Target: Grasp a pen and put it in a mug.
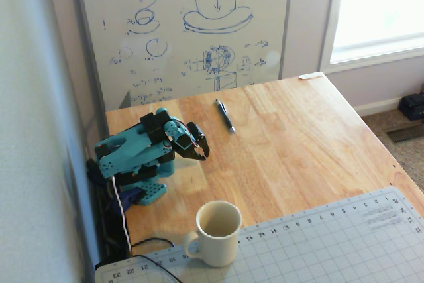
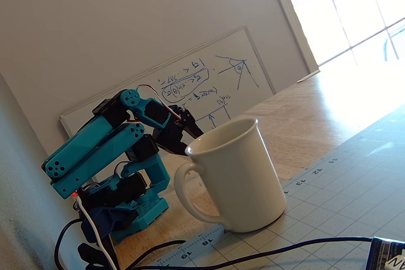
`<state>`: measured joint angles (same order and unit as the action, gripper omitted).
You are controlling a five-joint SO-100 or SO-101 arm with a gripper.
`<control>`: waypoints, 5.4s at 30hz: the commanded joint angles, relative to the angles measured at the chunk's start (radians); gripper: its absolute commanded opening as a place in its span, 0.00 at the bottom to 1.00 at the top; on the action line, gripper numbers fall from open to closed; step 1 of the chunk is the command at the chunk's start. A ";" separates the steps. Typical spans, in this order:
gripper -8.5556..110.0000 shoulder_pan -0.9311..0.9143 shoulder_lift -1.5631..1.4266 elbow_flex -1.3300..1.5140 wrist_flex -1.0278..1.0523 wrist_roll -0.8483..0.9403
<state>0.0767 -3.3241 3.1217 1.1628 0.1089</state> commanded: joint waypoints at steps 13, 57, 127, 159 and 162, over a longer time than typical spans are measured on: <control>0.09 0.009 -0.025 -0.009 0.006 -0.011; 0.20 0.133 0.902 -0.801 0.008 -0.012; 0.30 0.399 2.171 -1.815 0.103 -1.040; 0.08 0.364 2.246 -1.813 0.104 -1.039; 0.08 0.364 2.240 -1.813 0.104 -1.026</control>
<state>0.4495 -1.0477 1.3714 1.2686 -0.9235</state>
